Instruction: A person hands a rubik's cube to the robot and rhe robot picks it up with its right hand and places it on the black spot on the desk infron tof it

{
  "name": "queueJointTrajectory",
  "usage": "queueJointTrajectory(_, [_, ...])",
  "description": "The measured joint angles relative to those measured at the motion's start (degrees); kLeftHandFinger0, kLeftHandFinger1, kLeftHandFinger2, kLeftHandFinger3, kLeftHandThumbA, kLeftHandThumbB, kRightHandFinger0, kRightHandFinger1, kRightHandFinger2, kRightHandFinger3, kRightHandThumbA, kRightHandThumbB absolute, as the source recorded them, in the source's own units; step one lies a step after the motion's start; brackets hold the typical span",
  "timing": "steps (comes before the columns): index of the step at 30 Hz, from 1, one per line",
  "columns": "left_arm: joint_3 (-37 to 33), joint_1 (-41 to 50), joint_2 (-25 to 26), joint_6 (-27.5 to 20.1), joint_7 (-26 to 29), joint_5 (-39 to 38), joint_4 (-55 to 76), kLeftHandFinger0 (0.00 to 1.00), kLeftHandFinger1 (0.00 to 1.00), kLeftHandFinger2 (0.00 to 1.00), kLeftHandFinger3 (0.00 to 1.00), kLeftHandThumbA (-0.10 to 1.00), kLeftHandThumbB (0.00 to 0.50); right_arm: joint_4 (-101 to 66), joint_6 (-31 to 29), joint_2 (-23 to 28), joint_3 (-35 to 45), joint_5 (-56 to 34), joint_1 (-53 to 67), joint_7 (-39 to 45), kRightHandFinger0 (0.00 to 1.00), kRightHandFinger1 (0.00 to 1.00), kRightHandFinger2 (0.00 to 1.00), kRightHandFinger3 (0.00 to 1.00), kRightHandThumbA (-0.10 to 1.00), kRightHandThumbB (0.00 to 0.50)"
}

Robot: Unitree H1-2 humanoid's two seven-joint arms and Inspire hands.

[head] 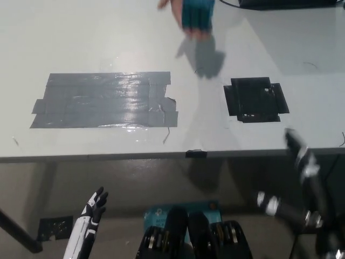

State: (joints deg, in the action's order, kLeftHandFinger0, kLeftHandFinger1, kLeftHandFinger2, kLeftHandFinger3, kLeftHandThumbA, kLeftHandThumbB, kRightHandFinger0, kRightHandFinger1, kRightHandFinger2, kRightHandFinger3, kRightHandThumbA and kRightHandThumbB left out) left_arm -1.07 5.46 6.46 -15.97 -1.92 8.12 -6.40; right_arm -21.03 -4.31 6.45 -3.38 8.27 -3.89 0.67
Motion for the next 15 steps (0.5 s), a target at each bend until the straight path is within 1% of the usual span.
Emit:
queueJointTrajectory(1, [0.0, 0.11, -0.03, -0.07, 0.0, 0.0, -0.01, 1.0, 1.0, 1.0, 1.0, 0.98, 0.118, -0.76, 1.04, 0.33, 0.21, 0.04, -2.51, 0.14, 1.0, 1.0, 1.0, 1.0, 1.0, 0.283])
queueJointTrajectory(2, [0.0, 0.27, -0.06, -0.14, 0.0, 0.0, -0.01, 1.0, 1.0, 1.0, 1.0, 0.98, 0.113, -0.93, 2.12, 0.66, 0.4, 0.07, -5.16, 0.3, 1.0, 1.0, 1.0, 1.0, 1.0, 0.313])
queueJointTrajectory(4, [-0.01, 0.9, -0.05, -0.14, -0.01, 0.02, 0.37, 1.0, 1.0, 1.0, 1.0, 0.97, 0.106, -0.85, 4.61, 1.15, 0.47, 0.15, -9.15, 0.55, 1.0, 1.0, 1.0, 1.0, 1.0, 0.328])
queueJointTrajectory(5, [-0.01, 1.35, -0.05, -0.13, -0.01, 0.01, 0.63, 1.0, 1.0, 1.0, 1.0, 0.97, 0.12, -0.7, 5.93, 1.43, 0.47, 0.21, -11.0, 0.79, 1.0, 1.0, 1.0, 1.0, 1.0, 0.337])
queueJointTrajectory(10, [0.21, 3.97, -0.03, 0.25, -0.02, -0.01, 2.45, 1.0, 1.0, 1.0, 1.0, 0.98, 0.129, 6.32, 11.66, 1.92, 0.23, 0.6, -20.69, 2.17, 1.0, 1.0, 1.0, 1.0, 1.0, 0.333])
queueJointTrajectory(12, [0.56, 4.05, 0.03, 0.26, -0.01, -0.01, 2.61, 1.0, 1.0, 1.0, 1.0, 0.99, 0.134, 9.83, 13.05, 1.95, 0.12, 0.66, -24.5, 2.61, 1.0, 1.0, 1.0, 1.0, 1.0, 0.352])
queueJointTrajectory(15, [1.02, 3.84, 0.13, 0.25, -0.02, -0.01, 2.58, 1.0, 1.0, 1.0, 1.0, 0.99, 0.142, 16.64, 14.34, 1.76, 0.04, 0.47, -29.89, 2.97, 1.0, 1.0, 1.0, 1.0, 1.0, 0.353])
